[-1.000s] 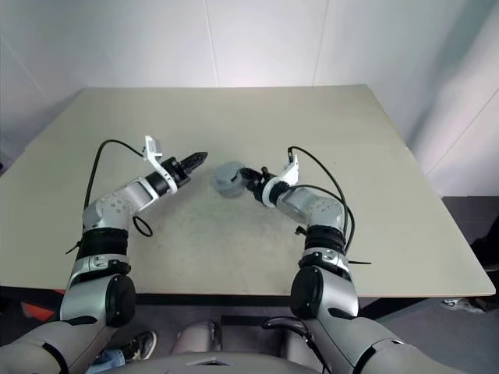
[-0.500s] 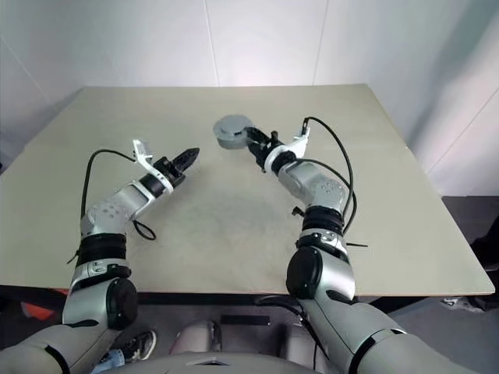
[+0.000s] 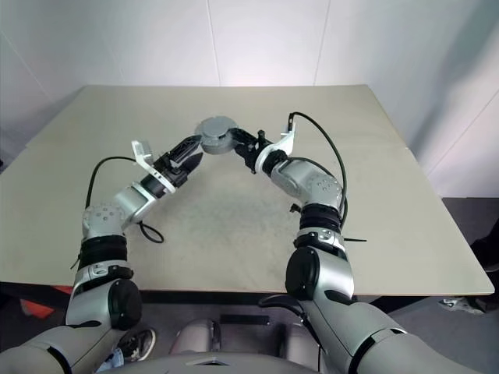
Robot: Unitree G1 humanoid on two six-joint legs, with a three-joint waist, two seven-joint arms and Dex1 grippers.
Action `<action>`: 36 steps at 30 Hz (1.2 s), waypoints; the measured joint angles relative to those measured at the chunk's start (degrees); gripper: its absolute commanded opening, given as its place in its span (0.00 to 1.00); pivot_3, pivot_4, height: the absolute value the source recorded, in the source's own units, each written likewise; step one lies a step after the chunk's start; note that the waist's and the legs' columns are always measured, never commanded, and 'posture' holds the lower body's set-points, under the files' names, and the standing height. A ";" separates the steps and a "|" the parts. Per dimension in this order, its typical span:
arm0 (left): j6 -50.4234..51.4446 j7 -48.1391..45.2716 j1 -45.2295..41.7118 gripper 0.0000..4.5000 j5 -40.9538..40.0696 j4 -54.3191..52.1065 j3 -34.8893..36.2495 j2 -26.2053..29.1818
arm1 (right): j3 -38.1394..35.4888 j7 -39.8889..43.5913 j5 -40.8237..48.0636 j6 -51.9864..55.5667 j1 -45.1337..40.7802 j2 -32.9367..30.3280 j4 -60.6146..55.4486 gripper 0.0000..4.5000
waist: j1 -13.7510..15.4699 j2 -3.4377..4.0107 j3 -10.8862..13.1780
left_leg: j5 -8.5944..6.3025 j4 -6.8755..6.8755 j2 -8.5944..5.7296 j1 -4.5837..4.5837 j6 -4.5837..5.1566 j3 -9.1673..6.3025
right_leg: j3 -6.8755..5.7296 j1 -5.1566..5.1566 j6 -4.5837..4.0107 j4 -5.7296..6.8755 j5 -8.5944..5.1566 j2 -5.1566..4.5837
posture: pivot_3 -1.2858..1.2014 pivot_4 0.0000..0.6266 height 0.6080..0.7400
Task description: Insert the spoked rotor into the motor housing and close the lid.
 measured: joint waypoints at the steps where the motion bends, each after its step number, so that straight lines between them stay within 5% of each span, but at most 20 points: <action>1: 0.62 0.01 -0.20 0.99 -0.61 0.69 0.13 -0.09 | 0.33 0.01 0.35 0.32 0.07 0.00 -0.78 0.35 | 0.01 -0.04 0.02 | 0.00 0.00 0.00 0.01 0.00 0.00 | 0.00 0.00 0.01 0.00 0.01 0.00 | 0.52 0.00 1.00; 16: -2.33 -0.84 -7.68 0.99 -2.21 11.05 0.56 -2.87 | 5.11 0.10 1.81 2.74 2.73 -0.05 -4.93 0.35 | 0.15 -0.13 0.08 | 0.00 0.00 0.00 0.00 -0.02 -0.06 | 0.00 0.01 0.11 0.00 0.06 0.00 | 0.52 0.00 1.00; 24: -4.96 -2.12 -8.31 0.51 -0.73 13.42 -0.03 -2.87 | 5.92 -0.09 1.55 1.46 4.20 -0.12 -4.91 0.35 | 0.18 -0.17 0.11 | 0.00 0.00 -0.01 0.00 -0.02 -0.07 | 0.00 0.01 0.12 0.00 0.07 0.00 | 0.52 0.00 1.00; 29: -5.01 -2.17 -8.34 0.50 -1.18 14.63 0.38 -2.98 | 7.21 0.59 0.62 -0.01 4.32 -0.12 -4.91 0.35 | 0.19 -0.17 0.11 | 0.00 0.00 -0.01 0.01 -0.02 -0.07 | 0.00 0.01 0.11 0.01 0.07 0.00 | 0.52 0.00 1.00; 36: -5.59 -1.50 -8.22 0.50 0.70 16.23 0.13 -2.47 | 9.70 2.37 -5.25 -7.98 4.47 -0.37 -6.10 0.82 | 0.32 -0.18 0.11 | 0.01 0.00 0.00 0.00 -0.02 -0.07 | 0.00 0.01 0.12 0.00 0.07 0.00 | 0.52 0.00 1.00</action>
